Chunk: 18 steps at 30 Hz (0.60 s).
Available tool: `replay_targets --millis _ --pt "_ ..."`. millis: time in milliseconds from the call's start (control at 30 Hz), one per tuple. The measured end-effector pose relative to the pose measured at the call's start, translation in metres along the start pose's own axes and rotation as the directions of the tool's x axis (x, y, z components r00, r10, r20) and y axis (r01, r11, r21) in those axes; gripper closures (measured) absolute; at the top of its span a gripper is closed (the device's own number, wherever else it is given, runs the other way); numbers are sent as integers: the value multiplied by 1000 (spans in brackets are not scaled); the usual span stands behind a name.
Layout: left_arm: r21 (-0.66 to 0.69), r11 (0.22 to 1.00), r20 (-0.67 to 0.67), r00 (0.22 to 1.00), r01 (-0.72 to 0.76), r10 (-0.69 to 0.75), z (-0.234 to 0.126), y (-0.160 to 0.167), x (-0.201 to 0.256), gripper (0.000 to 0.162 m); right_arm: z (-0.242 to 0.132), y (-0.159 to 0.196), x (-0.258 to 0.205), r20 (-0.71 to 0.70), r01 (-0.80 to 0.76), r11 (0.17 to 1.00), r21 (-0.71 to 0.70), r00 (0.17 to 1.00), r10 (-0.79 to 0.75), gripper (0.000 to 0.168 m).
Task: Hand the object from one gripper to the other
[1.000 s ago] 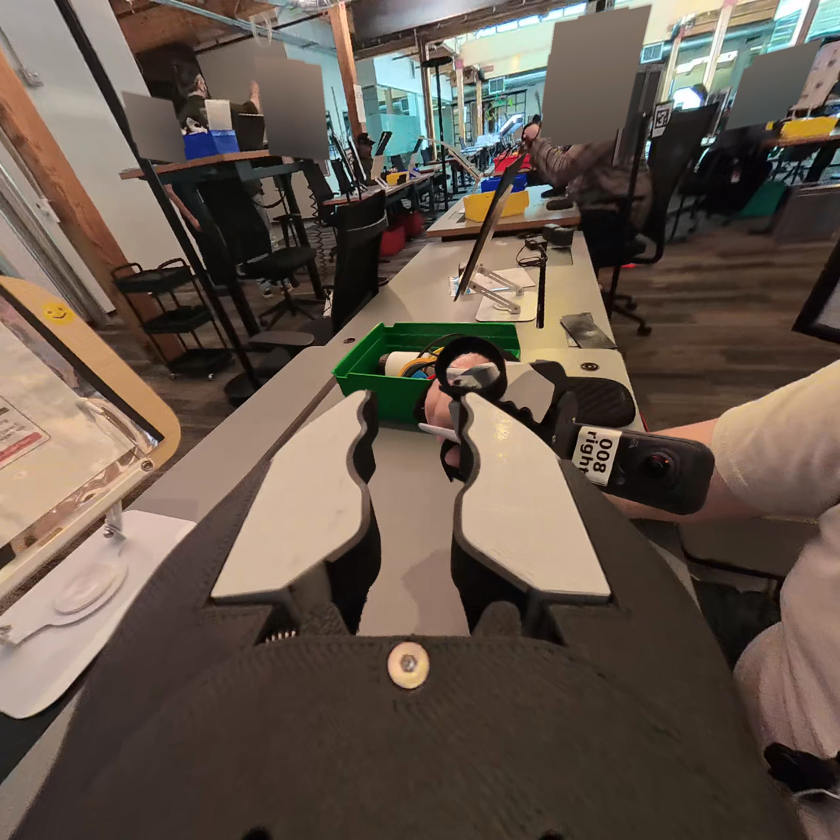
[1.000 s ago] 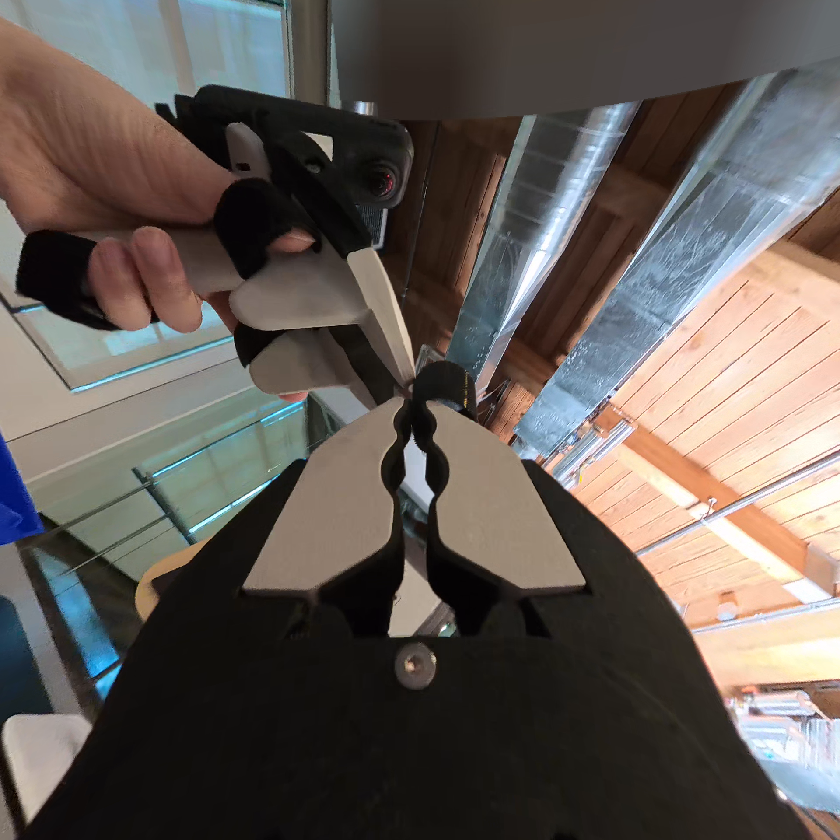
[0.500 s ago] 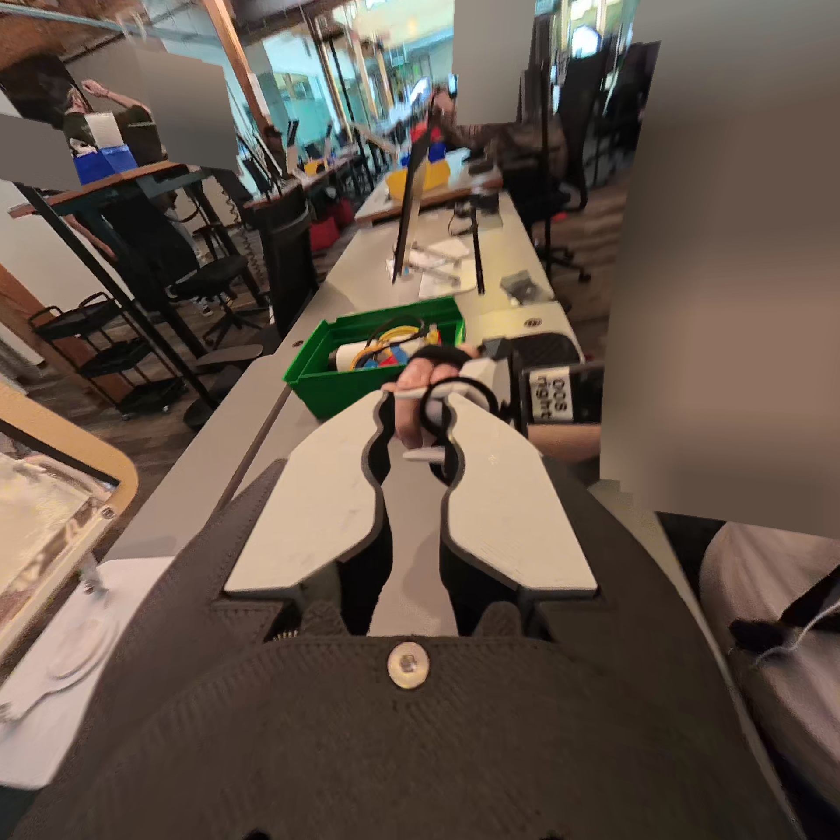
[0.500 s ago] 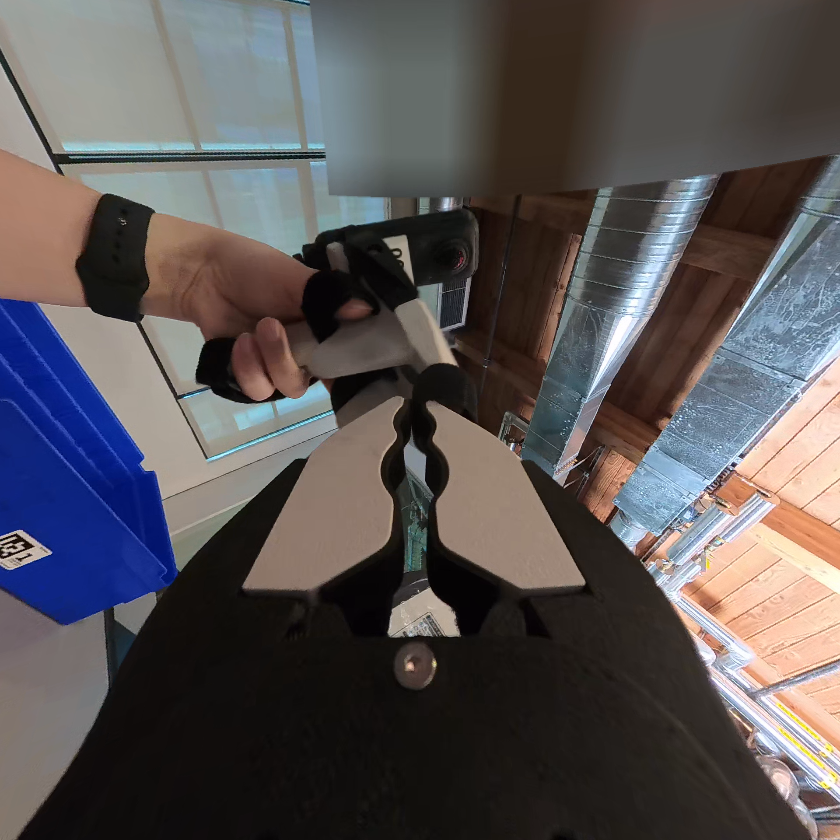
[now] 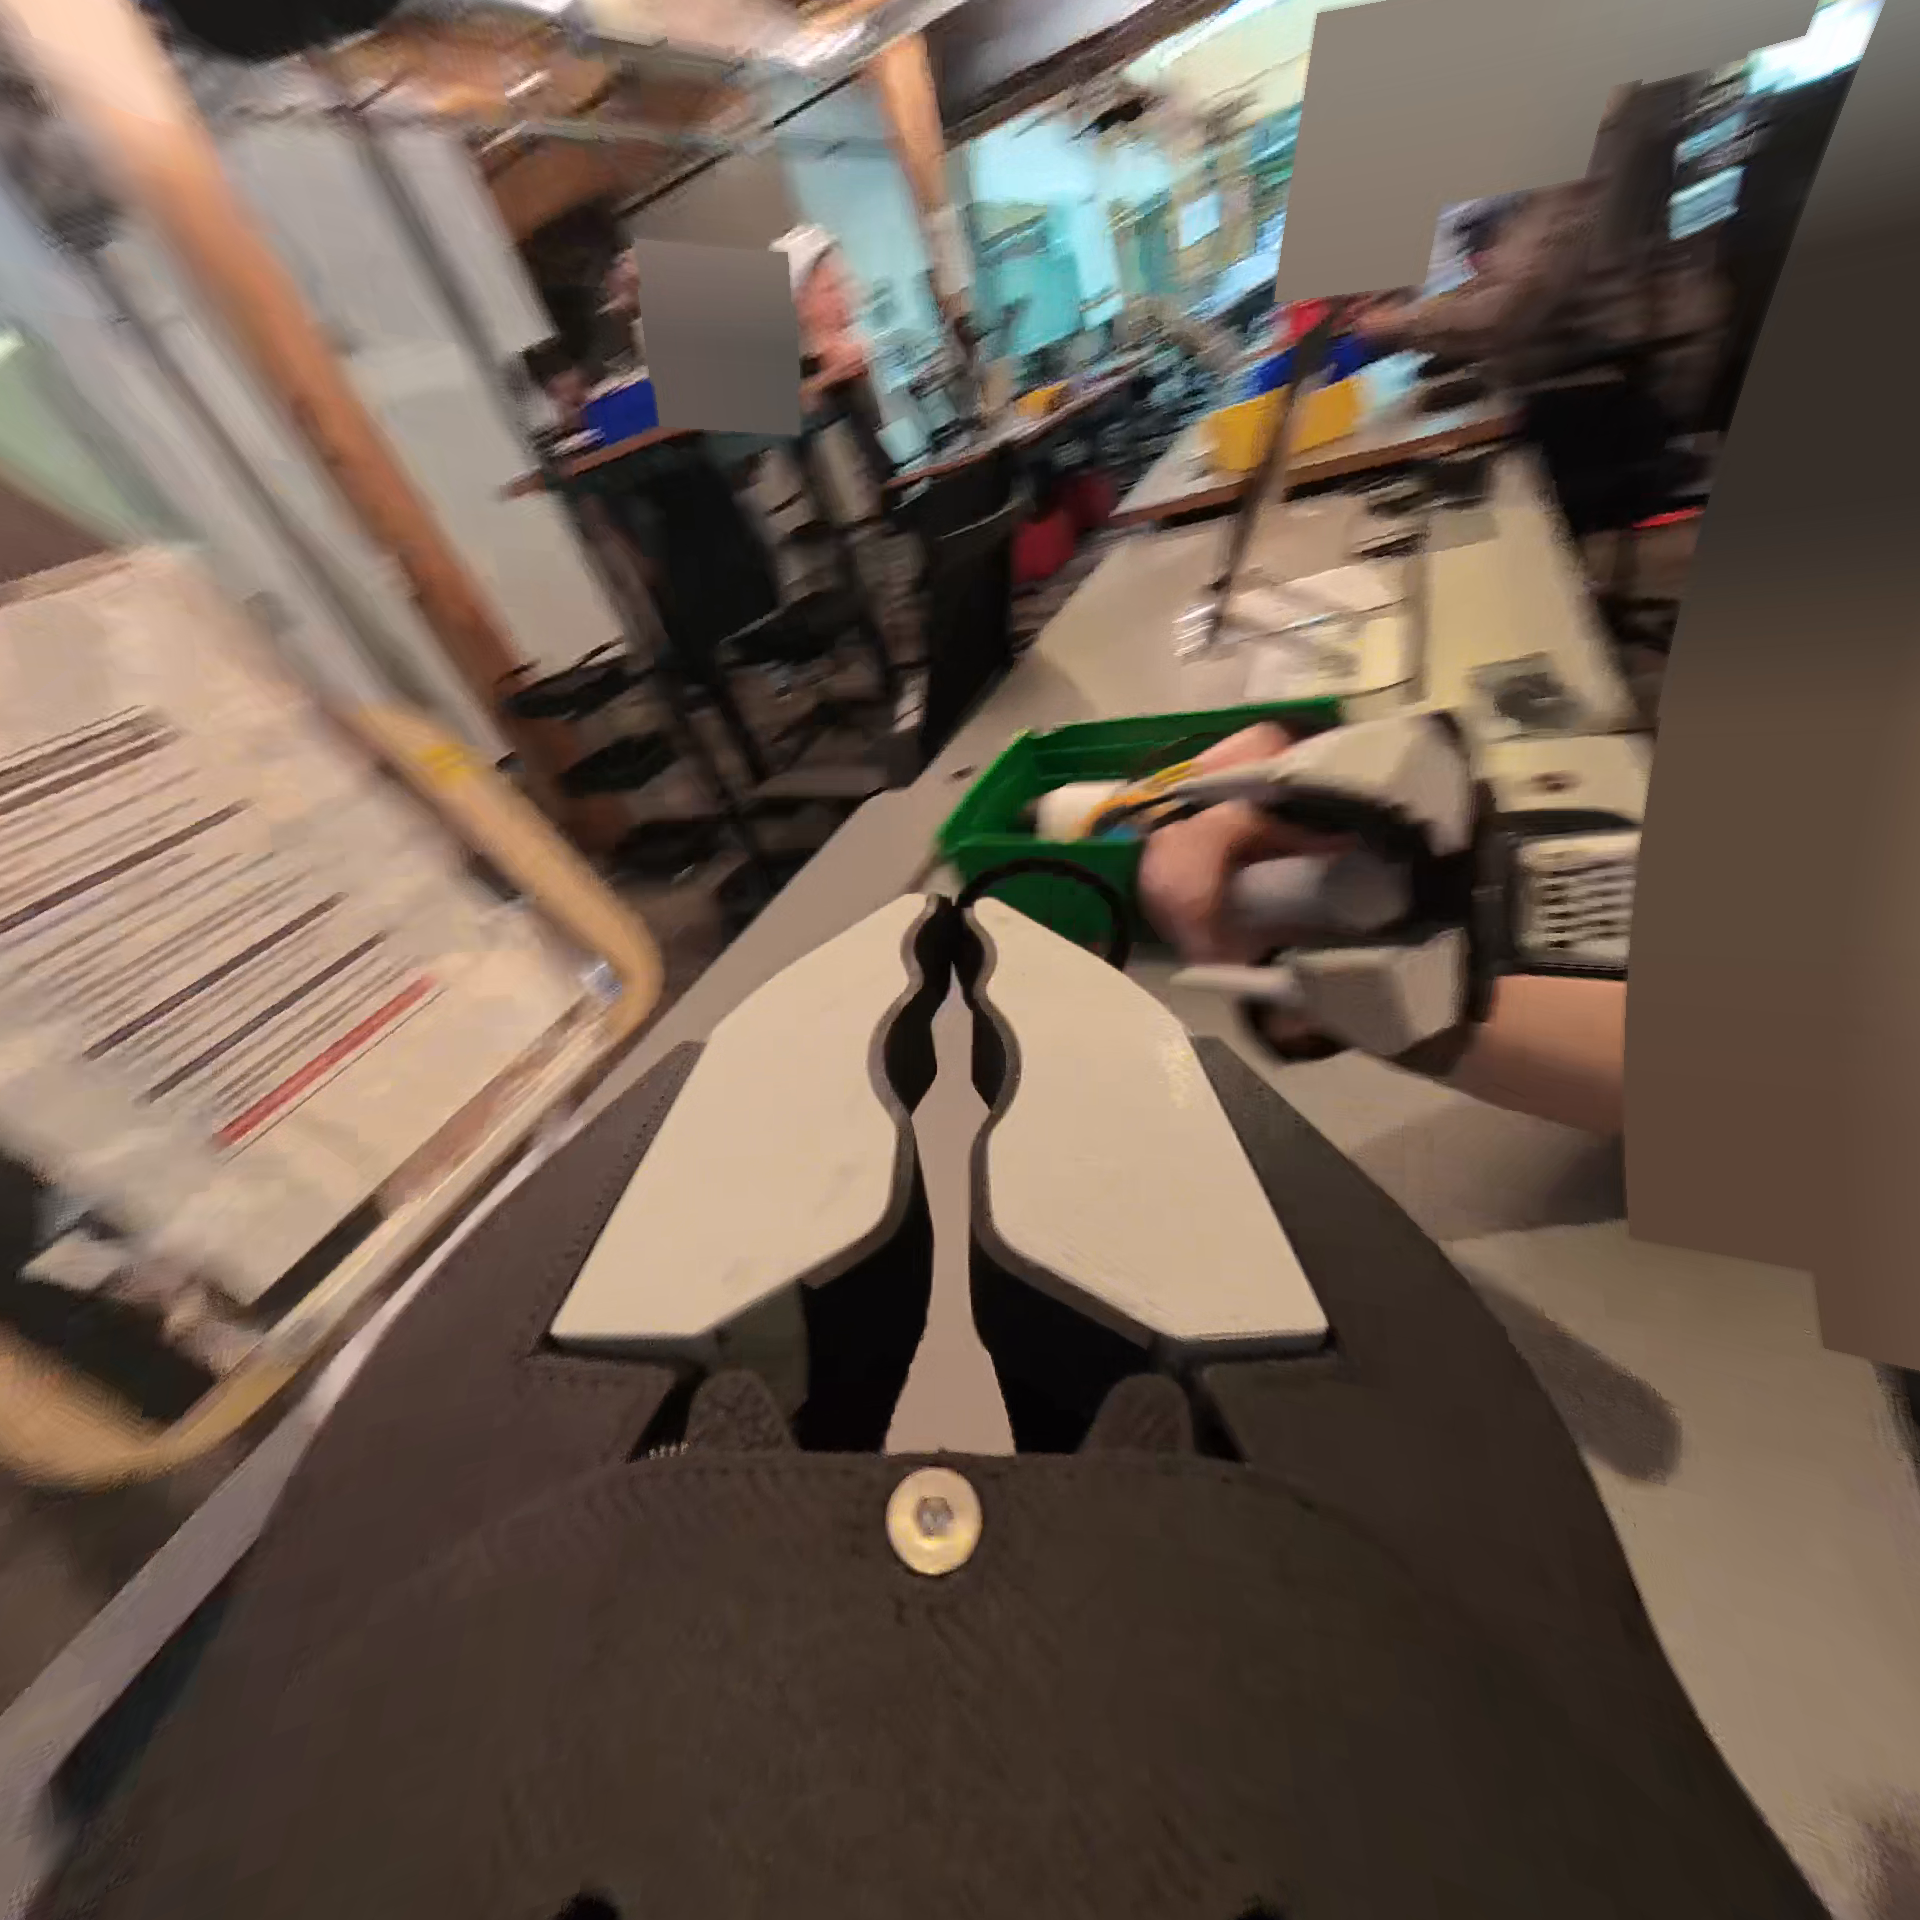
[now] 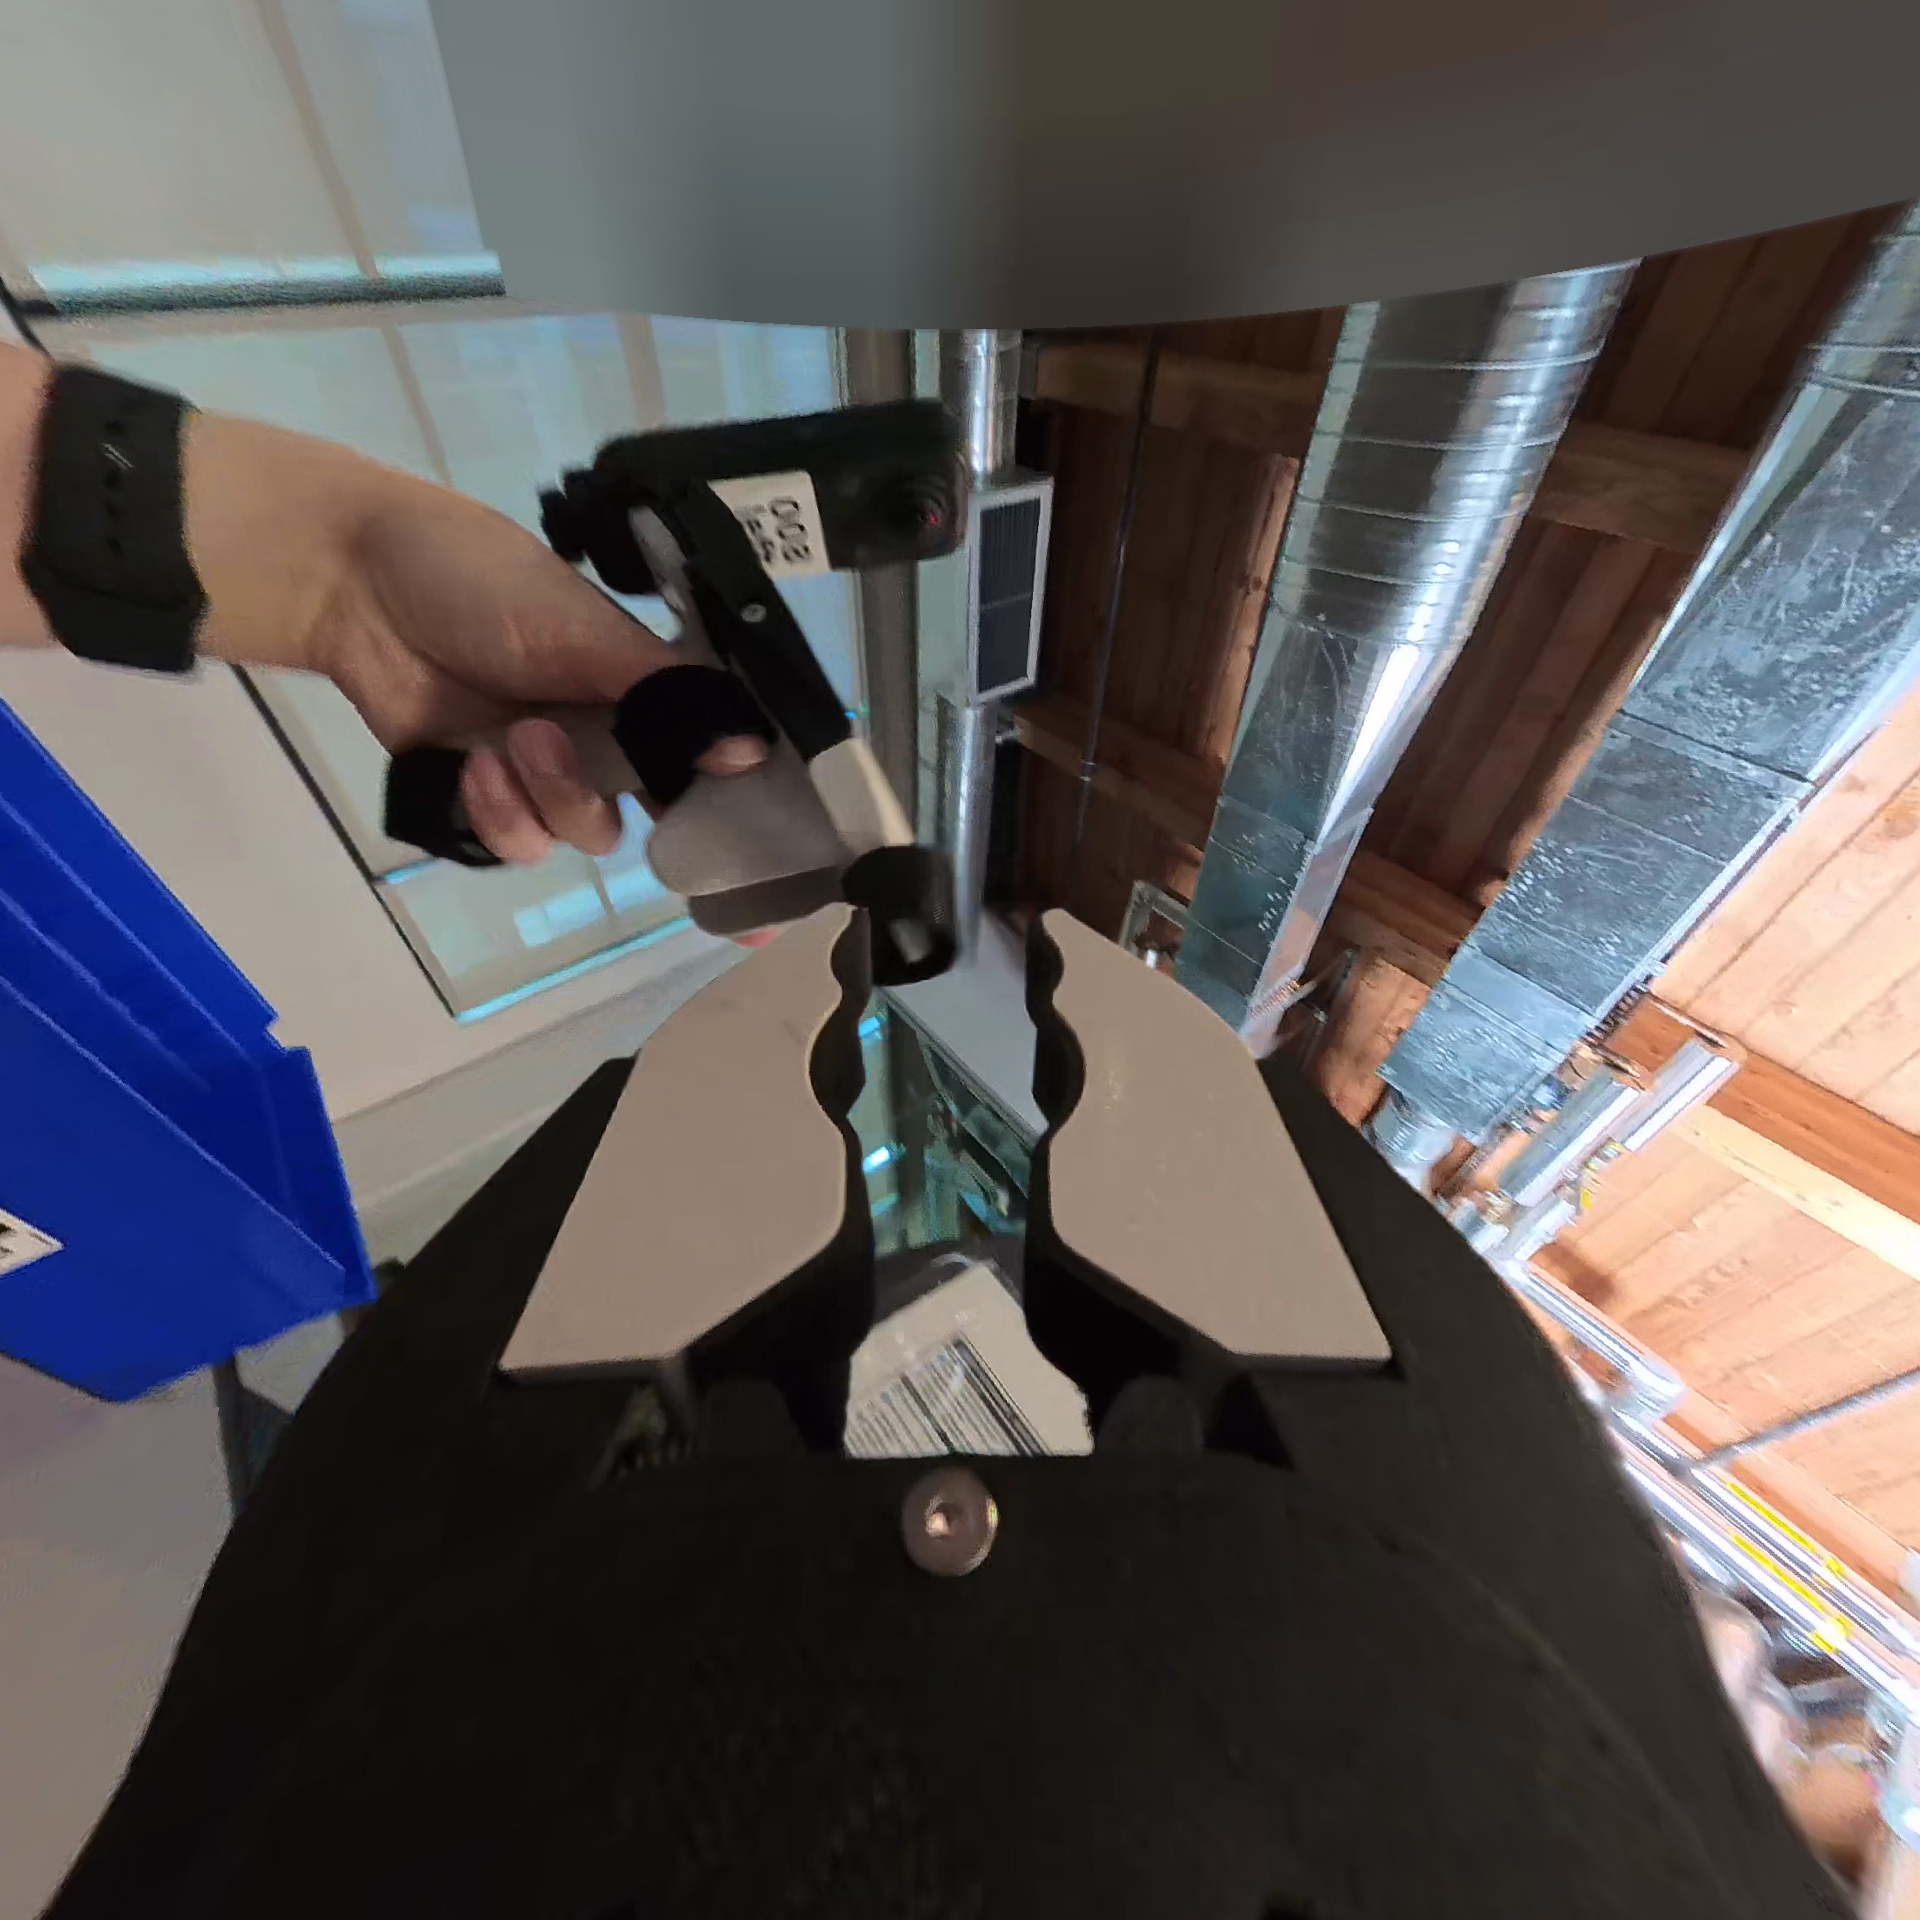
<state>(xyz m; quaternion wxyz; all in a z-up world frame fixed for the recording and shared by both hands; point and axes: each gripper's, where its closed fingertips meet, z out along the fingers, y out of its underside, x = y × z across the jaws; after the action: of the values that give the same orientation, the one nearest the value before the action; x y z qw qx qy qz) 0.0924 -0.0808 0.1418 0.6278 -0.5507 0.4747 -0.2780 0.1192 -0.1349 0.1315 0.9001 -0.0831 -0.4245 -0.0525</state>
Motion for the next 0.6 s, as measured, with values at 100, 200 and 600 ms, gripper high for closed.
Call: replay_targets --millis 100,200,600 --pt "-272 961 317 938 -48 136 -4 40 -52 161 6 18 2 14 65 990 -125 998 -64 139" --pt "-518 836 387 821 -182 419 -5 66 -73 161 16 37 -21 151 52 965 -256 988 -13 142" --pt "-511 610 395 465 -606 793 37 35 -49 161 11 105 -29 -247 -741 265 -617 501 829 141"
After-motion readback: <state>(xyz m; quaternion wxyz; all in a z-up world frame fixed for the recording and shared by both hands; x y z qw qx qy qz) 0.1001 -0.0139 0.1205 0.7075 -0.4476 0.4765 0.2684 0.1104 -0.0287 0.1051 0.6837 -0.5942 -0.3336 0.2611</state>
